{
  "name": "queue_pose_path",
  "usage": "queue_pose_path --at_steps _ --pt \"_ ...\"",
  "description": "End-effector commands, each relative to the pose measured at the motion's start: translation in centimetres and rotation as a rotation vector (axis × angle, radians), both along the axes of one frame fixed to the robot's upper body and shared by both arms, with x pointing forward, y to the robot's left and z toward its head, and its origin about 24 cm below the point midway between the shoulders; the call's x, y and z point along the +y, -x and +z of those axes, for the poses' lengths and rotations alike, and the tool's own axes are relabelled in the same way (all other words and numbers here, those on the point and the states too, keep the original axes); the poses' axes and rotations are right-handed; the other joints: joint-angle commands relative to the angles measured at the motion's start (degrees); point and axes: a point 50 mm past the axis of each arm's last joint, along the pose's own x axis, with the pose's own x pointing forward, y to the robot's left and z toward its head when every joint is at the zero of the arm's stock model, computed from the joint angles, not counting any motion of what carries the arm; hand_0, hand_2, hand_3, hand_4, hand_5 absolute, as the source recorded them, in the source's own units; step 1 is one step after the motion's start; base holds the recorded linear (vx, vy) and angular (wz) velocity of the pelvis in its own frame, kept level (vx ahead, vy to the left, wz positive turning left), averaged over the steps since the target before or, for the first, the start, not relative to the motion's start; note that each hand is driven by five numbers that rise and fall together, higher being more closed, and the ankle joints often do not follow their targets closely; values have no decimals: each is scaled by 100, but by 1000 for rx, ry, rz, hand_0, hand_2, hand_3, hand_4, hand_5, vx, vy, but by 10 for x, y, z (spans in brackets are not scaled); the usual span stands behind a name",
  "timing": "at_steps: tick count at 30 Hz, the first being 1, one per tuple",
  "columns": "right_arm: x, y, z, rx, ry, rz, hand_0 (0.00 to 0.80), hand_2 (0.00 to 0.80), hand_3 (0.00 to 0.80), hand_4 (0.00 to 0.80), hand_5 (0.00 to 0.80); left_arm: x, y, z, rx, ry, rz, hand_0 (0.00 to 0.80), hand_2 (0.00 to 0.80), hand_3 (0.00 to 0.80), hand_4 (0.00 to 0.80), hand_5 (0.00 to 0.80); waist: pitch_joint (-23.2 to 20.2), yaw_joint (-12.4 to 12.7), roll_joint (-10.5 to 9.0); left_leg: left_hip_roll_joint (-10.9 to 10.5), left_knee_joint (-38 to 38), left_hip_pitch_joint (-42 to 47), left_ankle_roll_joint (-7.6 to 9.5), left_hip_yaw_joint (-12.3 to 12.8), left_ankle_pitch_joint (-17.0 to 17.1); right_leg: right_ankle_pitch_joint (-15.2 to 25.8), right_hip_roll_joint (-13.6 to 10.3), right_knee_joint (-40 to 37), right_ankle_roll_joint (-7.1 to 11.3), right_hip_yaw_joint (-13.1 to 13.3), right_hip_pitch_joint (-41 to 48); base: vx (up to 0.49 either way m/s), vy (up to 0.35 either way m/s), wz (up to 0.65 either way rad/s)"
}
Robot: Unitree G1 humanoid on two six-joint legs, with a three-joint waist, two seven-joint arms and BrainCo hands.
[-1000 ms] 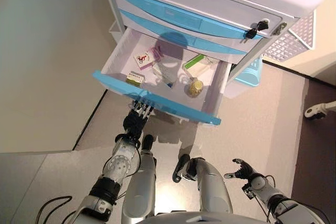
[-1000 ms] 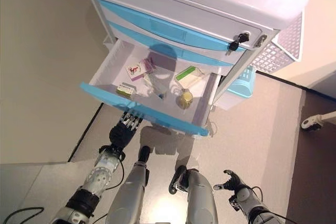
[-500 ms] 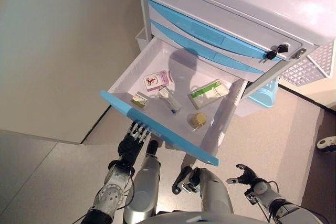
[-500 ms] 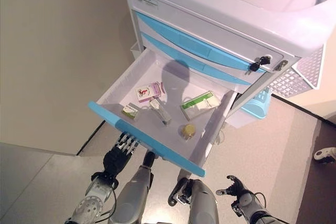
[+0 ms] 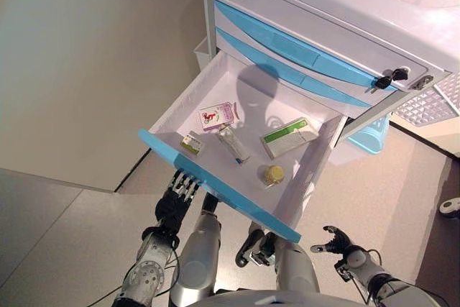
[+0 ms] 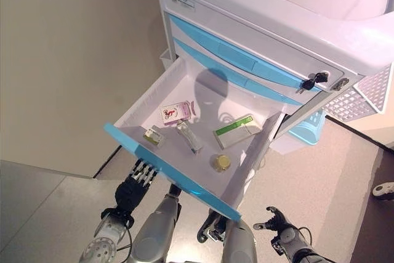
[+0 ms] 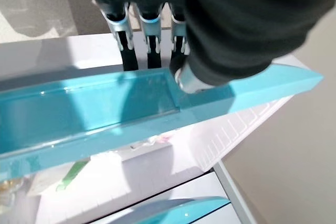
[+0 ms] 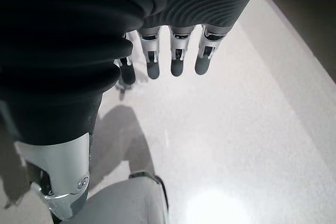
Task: Open the drawer and pick up the medicine
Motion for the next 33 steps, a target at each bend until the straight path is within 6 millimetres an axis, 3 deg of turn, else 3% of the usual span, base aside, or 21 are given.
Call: queue_pose_path --at_steps 1,12,13,14,17,20,23,24,27,31,33 --pt "-21 21 -2 70 79 -36 0 0 0 0 0 48 -20 116 -601 -163 152 0 0 0 0 0 -805 77 154 -402 589 -311 719 358 -552 1167 57 -637 448 455 -138 0 0 0" --pt "-29 15 4 41 79 -56 0 0 0 0 0 62 1 88 -390 -394 81 0 0 0 0 0 -828 -106 174 -260 484 -102 789 645 -638 1333 183 -959 521 809 -62 30 31 -16" --pt "-32 15 6 38 81 -66 0 0 0 0 0 71 7 73 -298 -460 73 0 0 0 0 0 -834 -144 206 -255 444 -74 804 677 -634 1369 188 -1006 532 863 -60 12 31 -20" --pt "-32 15 6 38 81 -66 0 0 0 0 0 71 7 73 -298 -460 73 0 0 0 0 0 -835 -142 206 -255 443 -73 804 678 -634 1370 188 -1006 533 864 -60 24 51 -19" --pt "-40 17 8 37 79 -83 0 0 0 0 0 88 16 45 -145 -578 45 0 0 0 0 0 -867 -252 275 -250 347 33 815 764 -639 1387 195 -1088 538 1000 -27 49 67 -13" --pt "-44 19 10 33 70 -102 0 0 0 0 0 102 29 8 58 -661 41 0 0 0 0 0 -934 -353 315 -225 256 181 830 866 -674 1407 204 -1174 553 1144 28 81 60 -14" --pt "-45 20 10 33 67 -107 0 0 0 0 0 106 36 -7 139 -680 38 0 0 0 0 0 -950 -387 334 -187 185 314 829 958 -688 1444 227 -1320 569 1257 131 54 48 -23" --pt "-46 21 10 32 62 -118 0 0 0 0 0 109 42 -16 193 -711 29 0 0 0 0 0 -988 -422 375 -181 44 353 859 1043 -518 1624 237 -1472 543 1264 144 16 79 -27" --pt "-47 28 9 24 34 -172 0 0 0 0 0 118 62 -38 354 -848 -1 0 0 0 0 0 -1071 -465 428 -142 -354 766 843 1278 -463 1793 305 -1897 652 1479 426 130 72 -39" --pt "-47 39 5 13 2 -244 0 0 0 0 0 123 80 -56 496 -947 0 0 0 0 0 0 -1196 -502 452 -155 -795 1089 812 1384 -355 1980 383 -2337 762 1599 625 138 20 -39" --pt "-47 50 2 4 -20 -318 0 0 0 0 0 121 103 -79 663 -999 -47 0 0 0 0 0 -1374 -563 478 -150 -1341 1432 749 1473 -200 2176 452 -2872 857 1678 877 160 6 -34"
